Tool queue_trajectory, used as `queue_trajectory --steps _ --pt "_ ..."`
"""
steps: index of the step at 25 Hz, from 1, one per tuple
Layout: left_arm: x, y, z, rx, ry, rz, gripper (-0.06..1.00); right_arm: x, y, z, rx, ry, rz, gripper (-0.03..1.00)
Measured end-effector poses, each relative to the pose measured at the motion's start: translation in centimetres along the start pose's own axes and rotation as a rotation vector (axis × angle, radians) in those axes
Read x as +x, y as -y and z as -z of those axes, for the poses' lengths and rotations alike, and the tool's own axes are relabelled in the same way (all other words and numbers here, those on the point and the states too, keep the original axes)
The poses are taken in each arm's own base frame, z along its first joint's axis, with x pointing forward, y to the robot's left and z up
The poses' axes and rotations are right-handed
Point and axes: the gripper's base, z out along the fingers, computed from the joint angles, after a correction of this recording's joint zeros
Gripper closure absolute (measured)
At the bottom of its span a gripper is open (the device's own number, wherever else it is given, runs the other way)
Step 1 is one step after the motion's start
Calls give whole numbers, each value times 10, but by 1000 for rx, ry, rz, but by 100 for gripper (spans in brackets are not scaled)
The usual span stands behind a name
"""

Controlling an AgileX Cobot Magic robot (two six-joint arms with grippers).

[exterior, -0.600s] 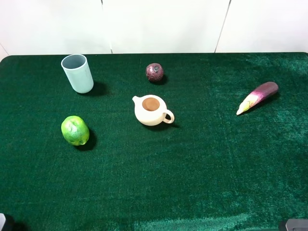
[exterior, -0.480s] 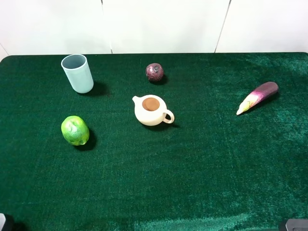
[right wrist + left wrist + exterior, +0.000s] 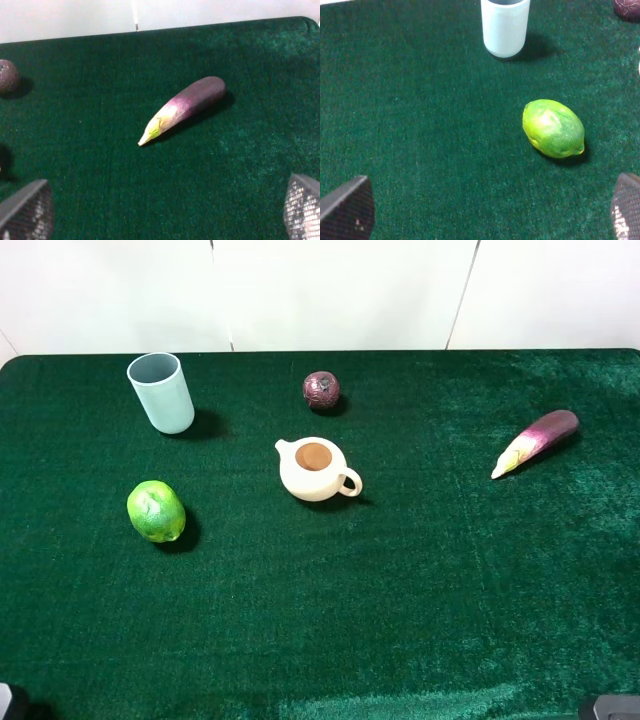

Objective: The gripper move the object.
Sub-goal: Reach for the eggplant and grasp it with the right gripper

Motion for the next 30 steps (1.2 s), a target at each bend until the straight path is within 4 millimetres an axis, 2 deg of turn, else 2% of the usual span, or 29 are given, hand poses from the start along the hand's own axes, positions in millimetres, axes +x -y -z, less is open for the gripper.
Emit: queue_trajectory --steps 19,25,30 --pt "0 0 0 0 0 0 -1 -1 -3 0 -29 6 -17 28" --pt "0 0 0 0 0 0 -1 -26 -4 -7 -48 -40 -40 28" --pt "0 0 0 0 0 0 -1 -55 -2 -29 -48 -163 -57 28"
